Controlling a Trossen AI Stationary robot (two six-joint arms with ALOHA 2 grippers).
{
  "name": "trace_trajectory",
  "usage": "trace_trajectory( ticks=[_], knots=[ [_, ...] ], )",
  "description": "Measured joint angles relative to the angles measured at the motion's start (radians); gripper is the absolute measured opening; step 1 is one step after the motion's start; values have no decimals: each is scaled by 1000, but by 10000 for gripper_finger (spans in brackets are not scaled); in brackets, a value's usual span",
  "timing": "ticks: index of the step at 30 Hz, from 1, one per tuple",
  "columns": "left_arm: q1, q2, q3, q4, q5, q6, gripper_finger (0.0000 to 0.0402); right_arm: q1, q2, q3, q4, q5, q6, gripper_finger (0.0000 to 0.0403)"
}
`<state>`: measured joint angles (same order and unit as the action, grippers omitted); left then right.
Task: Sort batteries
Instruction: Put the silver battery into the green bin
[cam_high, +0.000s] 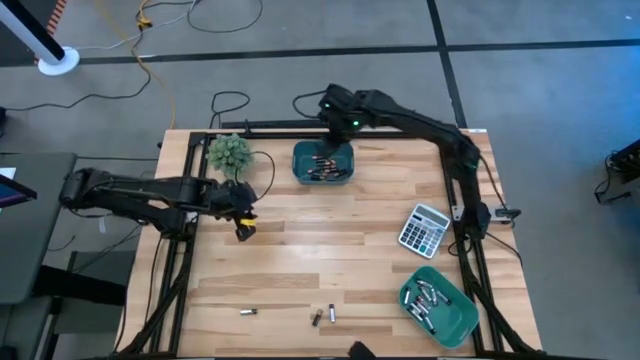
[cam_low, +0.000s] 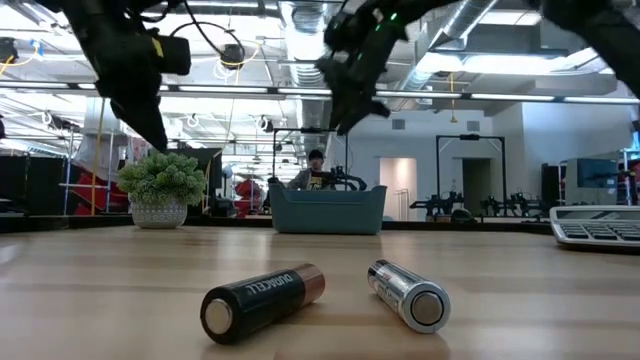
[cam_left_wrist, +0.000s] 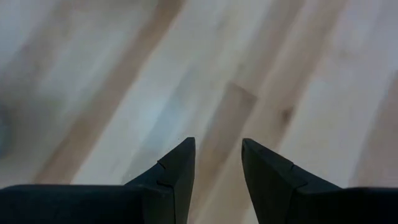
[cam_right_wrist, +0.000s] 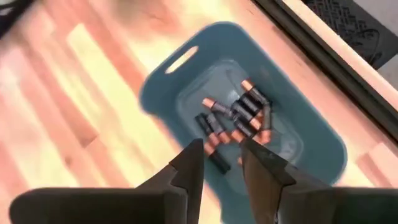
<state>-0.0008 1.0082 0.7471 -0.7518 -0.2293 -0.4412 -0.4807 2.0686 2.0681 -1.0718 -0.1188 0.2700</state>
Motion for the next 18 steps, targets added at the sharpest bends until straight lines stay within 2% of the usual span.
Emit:
trace_trajectory(
  ticks=[4,9,13,18],
  knots=[
    [-87,0,0,24,16,-15,125,26,-119,-118,28,1,40,122],
    [-219,0,0,59,11,-25,125,112,-297,-392,150,75,181,122],
    [-303,0,0,66,-3,-49,125,231,-451,-629,301,84,321,122],
    [-396,0,0,66,-3,-92,125,431,-638,-887,442,213,542,122]
  ],
)
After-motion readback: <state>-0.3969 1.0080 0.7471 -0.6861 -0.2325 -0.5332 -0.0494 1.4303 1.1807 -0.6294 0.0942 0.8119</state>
